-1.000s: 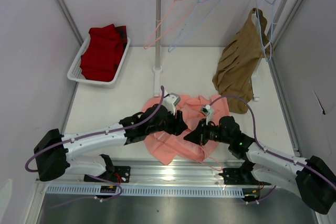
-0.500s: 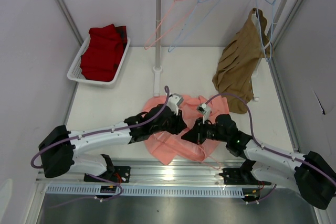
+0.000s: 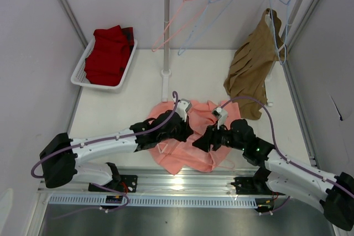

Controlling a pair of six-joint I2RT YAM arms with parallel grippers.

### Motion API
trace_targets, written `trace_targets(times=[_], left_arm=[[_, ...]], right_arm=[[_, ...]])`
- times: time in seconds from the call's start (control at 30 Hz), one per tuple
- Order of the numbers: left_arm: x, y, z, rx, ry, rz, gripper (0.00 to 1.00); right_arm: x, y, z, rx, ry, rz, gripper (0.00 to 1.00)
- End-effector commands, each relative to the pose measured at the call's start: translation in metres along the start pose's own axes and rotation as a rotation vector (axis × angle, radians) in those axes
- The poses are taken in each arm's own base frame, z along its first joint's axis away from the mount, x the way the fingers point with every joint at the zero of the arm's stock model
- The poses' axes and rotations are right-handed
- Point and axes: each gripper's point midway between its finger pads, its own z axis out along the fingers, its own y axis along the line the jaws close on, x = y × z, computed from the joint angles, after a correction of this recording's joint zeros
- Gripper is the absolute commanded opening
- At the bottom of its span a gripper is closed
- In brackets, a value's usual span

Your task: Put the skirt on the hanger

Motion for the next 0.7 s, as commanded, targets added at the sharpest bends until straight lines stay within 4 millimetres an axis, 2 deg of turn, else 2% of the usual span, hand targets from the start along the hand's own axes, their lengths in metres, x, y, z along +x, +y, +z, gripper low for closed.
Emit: trace_targets(times=[0.0,0.1,0.23,0.3,0.4,0.47,0.53,0.57,0.67], left_arm=[[-0.015,0.000,-0.012,-0.005,-0.060,0.025,0.00],[-0.016,-0.001,-0.013,0.007,-0.065,0.035,0.00],[-0.019,-0.005,-0.019,0.041,-0.086,0.043,0.00],[-0.019,-0.006,-0.021,0.052,-0.096,0.051,0.00],[-0.020,-0.010,-0.025,0.086,-0.103,0.076,0.00],[-0.020,-0.014,-0.027,0.115,-0.105,0.096,0.00],[-0.017,-0.014,-0.029,0.123,-0.108,0.101,0.00],[-0.022,-0.017,-0.031,0.141,-0.135,0.107,0.00],[-0.023,-0.021,-0.035,0.175,-0.156,0.117,0.00]], right_arm=[[-0.015,0.000,-0.016,0.080,-0.032,0.023,0.59],[-0.022,-0.002,-0.029,0.140,-0.052,0.049,0.59],[-0.026,-0.008,-0.040,0.200,-0.053,0.106,0.51],[-0.020,-0.013,-0.042,0.228,-0.018,0.137,0.47],[-0.024,-0.002,-0.044,0.202,0.006,0.127,0.43],[-0.037,0.010,-0.047,0.176,-0.023,0.109,0.45],[-0.041,0.013,-0.048,0.184,-0.008,0.106,0.45],[-0.049,0.023,-0.048,0.161,-0.010,0.092,0.43],[-0.050,0.031,-0.041,0.142,0.017,0.102,0.38]])
